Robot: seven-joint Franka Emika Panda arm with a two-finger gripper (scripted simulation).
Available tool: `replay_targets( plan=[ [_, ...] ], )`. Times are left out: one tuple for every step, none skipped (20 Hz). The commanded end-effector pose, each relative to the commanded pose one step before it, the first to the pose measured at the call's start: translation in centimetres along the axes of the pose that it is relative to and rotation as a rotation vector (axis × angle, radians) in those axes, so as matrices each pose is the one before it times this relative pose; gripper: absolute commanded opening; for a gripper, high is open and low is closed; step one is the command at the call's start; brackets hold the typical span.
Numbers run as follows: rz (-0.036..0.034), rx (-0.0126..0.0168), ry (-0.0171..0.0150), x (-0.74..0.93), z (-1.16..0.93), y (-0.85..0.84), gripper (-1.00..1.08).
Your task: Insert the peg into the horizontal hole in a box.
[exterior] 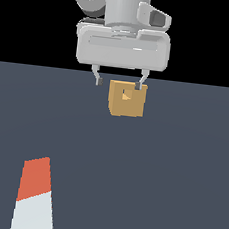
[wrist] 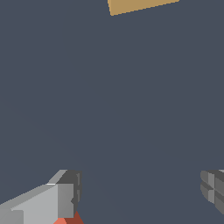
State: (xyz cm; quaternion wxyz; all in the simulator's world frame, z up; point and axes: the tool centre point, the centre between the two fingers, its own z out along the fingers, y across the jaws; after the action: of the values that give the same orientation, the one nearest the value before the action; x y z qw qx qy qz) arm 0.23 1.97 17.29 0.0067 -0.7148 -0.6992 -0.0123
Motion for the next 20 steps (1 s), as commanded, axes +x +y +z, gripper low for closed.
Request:
replay_targets(
  plan=[
    [0.0, 0.0, 0.0, -0.001, 0.001, 0.001, 1.0],
    [0.0, 0.0, 0.0, -0.041, 0.007, -0.009, 1.0],
    [-0.00154, 0.00002, -0.00008, -0.026, 0.022, -0.033, 1.0],
    [-0.00207, 0.00006, -0.00009, -0.076, 0.037, -0.052, 1.0],
    [-0.00276, 0.00008, -0.00012, -0.115, 0.052, -0.072, 1.0],
    [-0.00352, 0.0001, -0.00016, -0.149, 0.067, -0.093, 1.0],
    [-0.00431, 0.00013, -0.00019, -0.181, 0.082, -0.113, 1.0],
    [-0.00511, 0.00015, -0.00023, -0.211, 0.097, -0.133, 1.0],
    [-0.00589, 0.00017, -0.00026, -0.242, 0.111, -0.153, 1.0],
    [-0.00661, 0.0002, -0.00029, -0.276, 0.125, -0.173, 1.0],
    [-0.00739, 0.00022, -0.00033, -0.306, 0.14, -0.192, 1.0],
    [-0.00813, 0.00024, -0.00036, -0.338, 0.154, -0.211, 1.0],
    [-0.00888, 0.00026, -0.00039, -0.368, 0.168, -0.23, 1.0],
    [-0.00958, 0.00028, -0.00042, -0.4, 0.181, -0.248, 1.0],
    [-0.01032, 0.00031, -0.00046, -0.429, 0.195, -0.266, 1.0],
    [-0.01101, 0.00033, -0.00049, -0.46, 0.208, -0.284, 1.0],
    [-0.01174, 0.00035, -0.00052, -0.487, 0.222, -0.301, 1.0],
    [-0.01239, 0.00037, -0.00055, -0.519, 0.235, -0.318, 1.0],
    [-0.0131, 0.00039, -0.00058, -0.547, 0.248, -0.334, 1.0],
    [-0.01376, 0.00041, -0.00061, -0.578, 0.261, -0.351, 1.0]
  ],
)
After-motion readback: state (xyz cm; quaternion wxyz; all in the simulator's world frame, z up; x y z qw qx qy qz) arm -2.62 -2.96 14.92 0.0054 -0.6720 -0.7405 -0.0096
